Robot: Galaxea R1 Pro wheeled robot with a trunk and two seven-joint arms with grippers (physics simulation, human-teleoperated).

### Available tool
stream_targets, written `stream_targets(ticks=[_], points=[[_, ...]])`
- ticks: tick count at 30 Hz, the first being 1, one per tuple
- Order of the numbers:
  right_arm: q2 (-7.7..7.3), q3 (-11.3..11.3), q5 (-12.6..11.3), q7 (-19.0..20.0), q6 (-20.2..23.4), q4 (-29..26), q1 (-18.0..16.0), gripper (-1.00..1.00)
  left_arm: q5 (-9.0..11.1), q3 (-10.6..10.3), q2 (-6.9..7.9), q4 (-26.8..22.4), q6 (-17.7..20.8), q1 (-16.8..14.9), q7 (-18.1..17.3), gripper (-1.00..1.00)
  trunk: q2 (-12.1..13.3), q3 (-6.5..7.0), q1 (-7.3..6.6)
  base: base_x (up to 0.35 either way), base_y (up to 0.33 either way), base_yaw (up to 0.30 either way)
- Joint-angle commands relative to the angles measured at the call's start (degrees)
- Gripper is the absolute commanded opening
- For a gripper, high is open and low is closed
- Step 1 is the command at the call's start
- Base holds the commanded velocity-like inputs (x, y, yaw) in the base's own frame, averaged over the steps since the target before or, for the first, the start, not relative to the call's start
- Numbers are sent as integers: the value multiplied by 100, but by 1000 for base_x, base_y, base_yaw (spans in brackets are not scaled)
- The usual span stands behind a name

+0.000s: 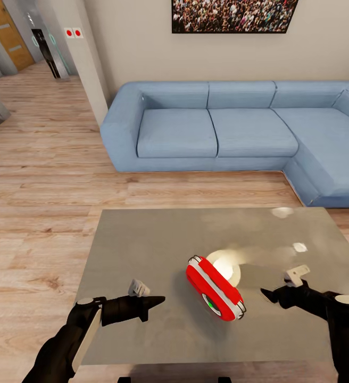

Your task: Turn on the radio receiver that's on the table in the living room.

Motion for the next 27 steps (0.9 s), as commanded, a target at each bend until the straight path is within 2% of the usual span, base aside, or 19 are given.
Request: stream_targets(ticks=[1, 3, 6, 7, 8, 19, 27], points=[[0, -75, -2, 33, -37, 0, 0, 100, 0, 0, 0, 0, 0, 0, 2, -100, 0, 0, 0, 0, 0, 0], [1, -293, 10, 120, -152, 5, 1, 100, 0, 1, 0, 0, 0, 0, 4, -100, 0, 0, 0, 0, 0, 0], [-4, -478, 36, 177, -259, 22, 1, 100, -1, 4, 0, 0, 3, 0, 73, -100, 0, 0, 0, 0, 0, 0], [-13, -634, 47, 188, -290, 25, 1, 100, 3, 2, 0, -1, 4, 0, 134, -100, 0, 0, 0, 0, 0, 0], [-15, -670, 50, 190, -297, 23, 1, 100, 6, 2, 0, -4, 6, 0, 146, -100, 0, 0, 0, 0, 0, 0], [-17, -805, 53, 201, -305, 12, 1, 100, 8, 9, 7, -18, 6, 0, 155, -100, 0, 0, 0, 0, 0, 0], [-17, -807, 53, 207, -301, 11, 1, 100, 1, 3, 1, -36, 4, 0, 155, -100, 0, 0, 0, 0, 0, 0]])
